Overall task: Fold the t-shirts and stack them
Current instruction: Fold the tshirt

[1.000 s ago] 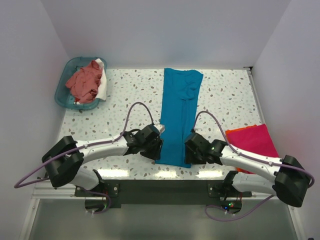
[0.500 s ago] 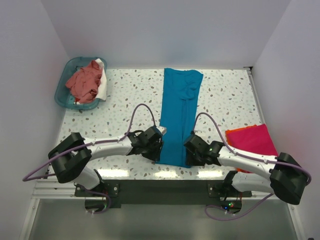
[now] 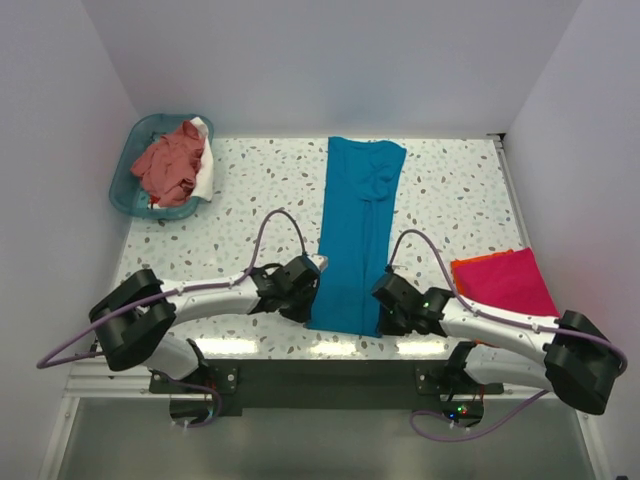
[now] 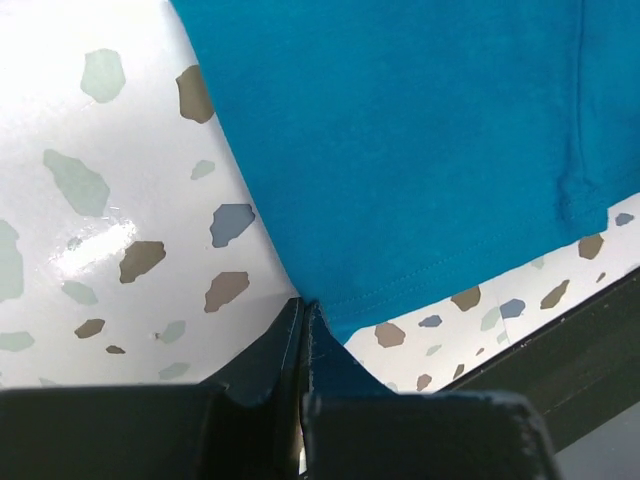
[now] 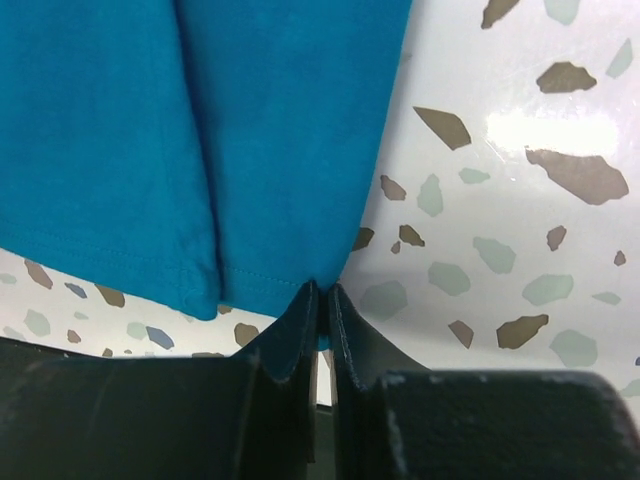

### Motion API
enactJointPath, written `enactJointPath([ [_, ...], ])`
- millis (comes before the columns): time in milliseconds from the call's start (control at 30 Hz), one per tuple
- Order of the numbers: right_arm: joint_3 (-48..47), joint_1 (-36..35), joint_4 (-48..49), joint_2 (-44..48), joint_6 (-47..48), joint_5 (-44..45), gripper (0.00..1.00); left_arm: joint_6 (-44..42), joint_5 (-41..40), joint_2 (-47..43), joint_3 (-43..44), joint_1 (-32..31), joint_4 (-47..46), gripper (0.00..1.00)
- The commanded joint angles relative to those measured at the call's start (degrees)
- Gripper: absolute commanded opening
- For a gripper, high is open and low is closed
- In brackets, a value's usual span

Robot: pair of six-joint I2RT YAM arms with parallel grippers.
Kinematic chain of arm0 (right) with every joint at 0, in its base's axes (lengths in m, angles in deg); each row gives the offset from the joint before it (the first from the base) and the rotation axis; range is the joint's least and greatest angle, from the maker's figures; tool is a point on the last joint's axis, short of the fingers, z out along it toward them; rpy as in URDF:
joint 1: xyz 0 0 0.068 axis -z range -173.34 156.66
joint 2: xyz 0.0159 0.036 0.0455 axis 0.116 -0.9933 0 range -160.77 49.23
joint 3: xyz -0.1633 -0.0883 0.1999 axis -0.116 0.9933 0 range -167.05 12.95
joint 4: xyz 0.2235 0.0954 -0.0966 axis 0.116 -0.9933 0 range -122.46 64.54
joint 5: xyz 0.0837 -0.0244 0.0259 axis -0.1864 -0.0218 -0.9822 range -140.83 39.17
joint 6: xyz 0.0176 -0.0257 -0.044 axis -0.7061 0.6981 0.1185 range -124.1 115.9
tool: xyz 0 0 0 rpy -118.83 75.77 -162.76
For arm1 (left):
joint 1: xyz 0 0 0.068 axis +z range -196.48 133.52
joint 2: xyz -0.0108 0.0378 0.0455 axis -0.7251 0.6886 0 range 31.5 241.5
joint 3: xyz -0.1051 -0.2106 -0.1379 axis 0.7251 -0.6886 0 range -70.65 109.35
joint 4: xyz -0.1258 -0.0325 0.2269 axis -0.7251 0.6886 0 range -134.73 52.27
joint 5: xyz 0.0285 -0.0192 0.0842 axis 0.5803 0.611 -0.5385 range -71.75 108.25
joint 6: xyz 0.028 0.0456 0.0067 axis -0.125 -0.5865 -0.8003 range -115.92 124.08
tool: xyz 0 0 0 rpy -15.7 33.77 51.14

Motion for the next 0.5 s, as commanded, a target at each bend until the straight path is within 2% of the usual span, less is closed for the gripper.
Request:
enactJointPath([
  [0, 1.88, -0.36, -2.93, 2.76, -1.82, 0.48, 0.05, 2.29, -0.8, -4.82, -2.0, -0.39, 0.02, 0.0],
  [467, 3.21, -0.27, -8.46, 15.24, -2.44, -0.58, 0.0, 9.23, 2.98, -15.46, -11.24, -1.01, -5.25, 0.0],
])
